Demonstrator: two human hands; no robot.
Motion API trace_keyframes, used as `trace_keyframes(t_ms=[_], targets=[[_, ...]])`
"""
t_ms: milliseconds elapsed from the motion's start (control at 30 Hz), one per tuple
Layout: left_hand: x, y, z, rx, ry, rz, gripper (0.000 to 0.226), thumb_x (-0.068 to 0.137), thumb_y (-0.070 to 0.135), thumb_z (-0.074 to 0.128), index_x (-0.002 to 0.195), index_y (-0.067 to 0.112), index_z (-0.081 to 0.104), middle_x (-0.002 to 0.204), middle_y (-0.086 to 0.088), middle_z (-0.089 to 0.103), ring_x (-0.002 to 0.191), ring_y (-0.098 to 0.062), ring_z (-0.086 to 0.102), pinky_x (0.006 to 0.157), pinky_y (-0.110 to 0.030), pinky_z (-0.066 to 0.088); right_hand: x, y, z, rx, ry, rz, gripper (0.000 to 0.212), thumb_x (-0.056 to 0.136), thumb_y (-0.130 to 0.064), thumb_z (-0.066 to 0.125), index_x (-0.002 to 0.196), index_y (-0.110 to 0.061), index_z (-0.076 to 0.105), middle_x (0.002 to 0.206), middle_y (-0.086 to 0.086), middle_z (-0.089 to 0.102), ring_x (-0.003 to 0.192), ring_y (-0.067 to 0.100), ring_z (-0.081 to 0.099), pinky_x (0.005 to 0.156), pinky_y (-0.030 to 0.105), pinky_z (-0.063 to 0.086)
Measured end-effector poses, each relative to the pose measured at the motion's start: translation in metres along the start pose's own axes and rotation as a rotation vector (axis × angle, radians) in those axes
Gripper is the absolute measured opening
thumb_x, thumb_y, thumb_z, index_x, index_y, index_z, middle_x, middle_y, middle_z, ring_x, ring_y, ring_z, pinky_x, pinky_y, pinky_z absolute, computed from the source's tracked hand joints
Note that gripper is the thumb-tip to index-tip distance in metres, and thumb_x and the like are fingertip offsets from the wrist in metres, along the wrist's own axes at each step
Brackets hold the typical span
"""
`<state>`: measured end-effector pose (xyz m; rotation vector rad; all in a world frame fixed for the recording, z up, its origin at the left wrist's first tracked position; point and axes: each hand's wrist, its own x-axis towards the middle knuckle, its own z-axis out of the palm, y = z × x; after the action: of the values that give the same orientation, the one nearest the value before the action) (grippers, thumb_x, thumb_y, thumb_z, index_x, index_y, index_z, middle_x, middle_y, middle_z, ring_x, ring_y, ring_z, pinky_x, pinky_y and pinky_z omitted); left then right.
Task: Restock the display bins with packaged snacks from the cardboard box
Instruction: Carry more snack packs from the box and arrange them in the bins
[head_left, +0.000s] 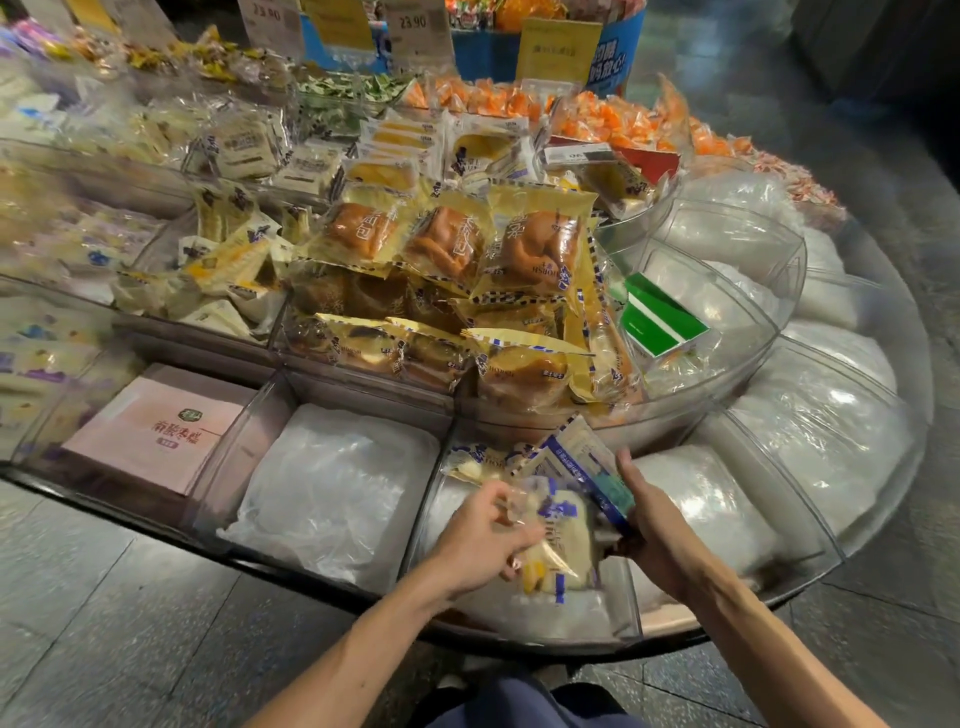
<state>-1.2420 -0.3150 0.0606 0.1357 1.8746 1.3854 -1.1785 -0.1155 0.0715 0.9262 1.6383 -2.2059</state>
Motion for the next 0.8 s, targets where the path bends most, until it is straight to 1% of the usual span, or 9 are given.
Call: trace_keyframes(t_ms=[67,167,233,333,433,500,667,733,800], targets=[[-0.009,-0.010,-0.014,-0.127,0.123,0.012,0.055,0.090,0.007,0.070,0.127,0.027,0.035,0.111,-0.015,0.066,0.065,-0.018,0.070,0.053,-0.028,0.054,0.002,-0.002,0.001,0.069,0.017,0.018,0.063,0.089,-0.065,0.042,0.114,-0.015,0.070,0.100,0.014,0.076,0.084,0.026,0.070,0.071,0.042,0.057],[-0.019,-0.021,-0.031,-0.235,0.247,0.041,0.086,0.090,-0.002,0.068,0.140,0.050,0.022,0.105,-0.017,0.067,0.065,-0.020,0.071,0.056,-0.033,0.058,0.004,-0.003,0.000,0.106,0.039,0.041,0.051,0.099,-0.054,0.044,0.114,-0.011,0.069,0.096,0.014,0.075,0.076,0.023,0.069,0.067,0.040,0.058],[-0.019,-0.027,-0.035,-0.254,0.310,0.040,0.066,0.092,-0.003,0.064,0.140,0.036,0.042,0.107,-0.017,0.066,0.064,-0.016,0.071,0.058,-0.029,0.059,0.005,-0.003,0.000,0.102,0.035,0.038,0.040,0.101,-0.041,0.050,0.118,-0.008,0.068,0.104,0.018,0.074,0.081,0.027,0.069,0.064,0.039,0.058],[-0.009,-0.038,-0.032,-0.347,0.422,-0.038,0.032,0.094,-0.004,0.062,0.123,0.008,0.065,0.114,-0.021,0.062,0.064,-0.017,0.070,0.055,-0.025,0.058,0.007,-0.001,0.001,0.110,0.063,0.016,0.027,0.100,-0.019,0.055,0.120,-0.005,0.064,0.109,0.021,0.073,0.085,0.030,0.071,0.061,0.039,0.060],[0.003,-0.050,-0.023,-0.369,0.501,-0.083,0.030,0.090,-0.001,0.069,0.118,0.011,0.068,0.111,-0.017,0.064,0.067,-0.020,0.074,0.059,-0.028,0.060,0.009,0.001,0.004,0.078,0.079,0.001,0.024,0.100,-0.012,0.055,0.120,-0.002,0.064,0.106,0.022,0.073,0.083,0.029,0.072,0.061,0.038,0.060],[0.007,-0.054,-0.016,-0.298,0.540,-0.093,0.032,0.088,0.005,0.073,0.117,0.018,0.067,0.107,-0.010,0.066,0.069,-0.019,0.075,0.062,-0.031,0.062,0.010,0.003,0.006,0.063,0.086,-0.009,0.024,0.099,-0.011,0.056,0.119,-0.001,0.064,0.107,0.023,0.073,0.085,0.030,0.072,0.063,0.040,0.060],[0.008,-0.057,-0.007,0.008,0.548,-0.032,0.026,0.090,0.030,0.072,0.110,0.027,0.057,0.076,-0.003,0.069,0.051,-0.019,0.069,0.055,-0.039,0.061,0.008,0.005,0.010,0.022,0.062,-0.036,0.024,0.097,-0.008,0.058,0.119,-0.001,0.063,0.108,0.021,0.073,0.094,0.031,0.071,0.066,0.040,0.059],[0.010,-0.059,-0.011,0.251,0.535,0.022,0.024,0.093,0.043,0.066,0.109,0.034,0.051,0.072,0.001,0.069,0.052,-0.016,0.067,0.053,-0.035,0.059,0.006,0.006,0.012,0.009,0.056,-0.046,0.025,0.096,-0.007,0.058,0.120,-0.001,0.063,0.109,0.021,0.073,0.095,0.032,0.071,0.065,0.038,0.059],[0.012,-0.061,-0.017,0.515,0.467,0.057,0.025,0.096,0.050,0.057,0.111,0.033,0.048,0.072,0.001,0.069,0.060,-0.020,0.067,0.064,-0.040,0.059,0.005,0.006,0.014,-0.002,0.067,-0.055,0.024,0.096,-0.006,0.058,0.119,-0.002,0.063,0.110,0.021,0.072,0.095,0.033,0.071,0.065,0.038,0.059]])
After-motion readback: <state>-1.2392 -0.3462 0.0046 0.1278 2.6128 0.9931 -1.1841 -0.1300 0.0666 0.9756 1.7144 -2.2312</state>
